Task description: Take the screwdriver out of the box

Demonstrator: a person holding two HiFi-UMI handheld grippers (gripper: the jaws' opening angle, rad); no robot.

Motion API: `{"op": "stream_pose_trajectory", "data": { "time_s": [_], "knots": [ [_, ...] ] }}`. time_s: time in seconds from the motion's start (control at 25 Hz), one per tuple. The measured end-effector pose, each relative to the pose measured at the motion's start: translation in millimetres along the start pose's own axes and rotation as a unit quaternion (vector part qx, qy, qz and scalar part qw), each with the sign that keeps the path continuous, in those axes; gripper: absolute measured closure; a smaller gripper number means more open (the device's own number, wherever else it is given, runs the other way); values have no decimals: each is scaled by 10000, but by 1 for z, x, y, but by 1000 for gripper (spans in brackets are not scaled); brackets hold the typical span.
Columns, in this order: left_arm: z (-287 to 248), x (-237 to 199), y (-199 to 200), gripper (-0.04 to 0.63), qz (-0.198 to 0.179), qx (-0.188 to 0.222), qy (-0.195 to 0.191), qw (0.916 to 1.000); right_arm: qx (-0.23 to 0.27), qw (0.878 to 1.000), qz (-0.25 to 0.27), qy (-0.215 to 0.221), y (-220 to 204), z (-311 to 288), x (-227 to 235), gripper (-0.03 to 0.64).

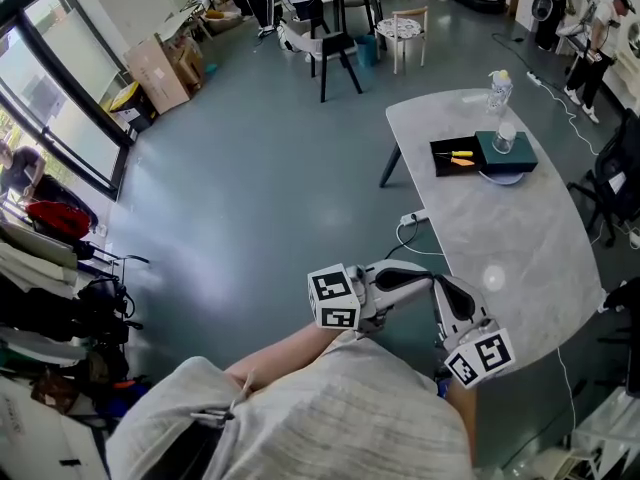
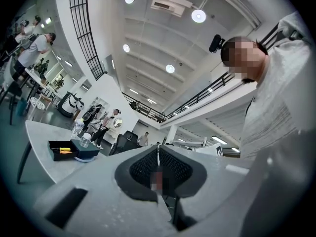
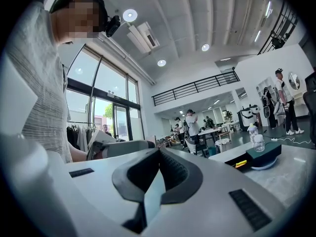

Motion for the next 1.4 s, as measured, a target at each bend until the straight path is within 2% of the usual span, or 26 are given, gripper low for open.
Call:
{"op": "stream_pose_trajectory", "data": {
  "time_s": [0.24, 0.52, 0.76, 0.96, 1.16, 1.4],
  "knots": [
    [14, -36, 18, 572, 35, -13, 85, 10000, -86, 9999, 68, 55, 3, -42, 11, 606],
    [37, -99, 51, 572, -50, -24, 159, 9999, -141, 9996, 137, 192, 9, -116, 31, 606],
    [64, -147, 79, 572, -157, -44, 61, 9998, -213, 9993, 228, 224, 15, -178, 37, 607],
    [81, -177, 95, 572, -143, -89, -96, 9998, -455, 9976, 495, 181, 20, -214, 38, 606],
    [74, -202, 100, 572, -81, -65, -264, 9996, -769, 9945, 711, 96, 24, -231, 56, 606],
    [58, -239, 106, 572, 49, -77, -292, 9995, -902, 9930, 751, 126, 26, -252, 90, 606]
  ]
}}
Point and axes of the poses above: the fingertips, and each gripper's own axes: z backward along the fingers, x to its right, y out of its top, the point moved 5 cm from there along z, backward along the fingers, and after that the axes turned 2 degrees about -x, right-handed, at the moved point
